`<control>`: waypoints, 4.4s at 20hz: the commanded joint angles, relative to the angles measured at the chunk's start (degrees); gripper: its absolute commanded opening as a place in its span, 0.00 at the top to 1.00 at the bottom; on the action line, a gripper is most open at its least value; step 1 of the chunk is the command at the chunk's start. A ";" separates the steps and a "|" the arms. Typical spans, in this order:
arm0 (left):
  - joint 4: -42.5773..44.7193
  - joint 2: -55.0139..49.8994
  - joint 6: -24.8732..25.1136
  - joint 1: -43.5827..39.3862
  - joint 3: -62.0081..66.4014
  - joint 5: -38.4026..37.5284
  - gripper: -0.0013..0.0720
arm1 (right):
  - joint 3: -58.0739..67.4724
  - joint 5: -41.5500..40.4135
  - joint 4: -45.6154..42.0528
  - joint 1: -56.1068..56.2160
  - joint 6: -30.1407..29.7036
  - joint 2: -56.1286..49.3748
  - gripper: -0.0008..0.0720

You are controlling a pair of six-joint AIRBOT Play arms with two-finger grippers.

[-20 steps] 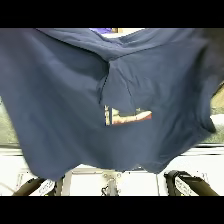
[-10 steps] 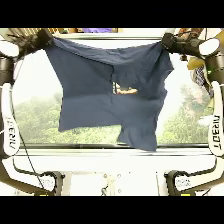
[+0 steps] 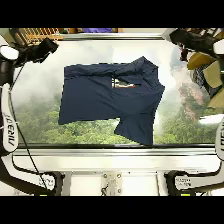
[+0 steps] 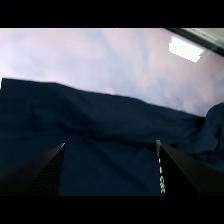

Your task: Fold the clothes and pants, and hang the long-sleeved shirts on hangers.

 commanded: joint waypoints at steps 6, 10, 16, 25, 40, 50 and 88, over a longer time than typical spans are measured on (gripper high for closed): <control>4.13 21.73 -1.84 3.82 -39.87 -8.07 0.15 | -33.88 23.08 -6.45 -6.62 -1.14 13.16 0.07; 3.96 27.87 -2.10 3.82 -54.36 -5.33 0.15 | -45.97 17.55 -3.76 -6.88 0.68 10.60 0.07; 3.69 31.89 -4.00 3.82 -60.63 -3.96 0.15 | -47.52 12.07 9.70 -6.80 -1.79 1.36 0.07; 3.72 31.82 -5.07 3.82 -60.61 -2.16 0.15 | -47.50 7.15 13.70 -2.34 -5.66 -1.97 0.29; 11.19 36.83 -38.73 2.19 -77.64 15.32 0.15 | -47.50 7.58 8.63 -2.29 -5.66 -0.42 0.97; 11.32 18.73 -38.71 -5.88 -65.02 18.93 0.15 | -47.50 7.63 8.70 -2.32 -5.62 -0.39 0.97; 11.74 42.47 -17.44 -3.67 -12.39 8.02 0.97 | -7.58 10.43 15.65 -2.16 -1.20 34.27 0.97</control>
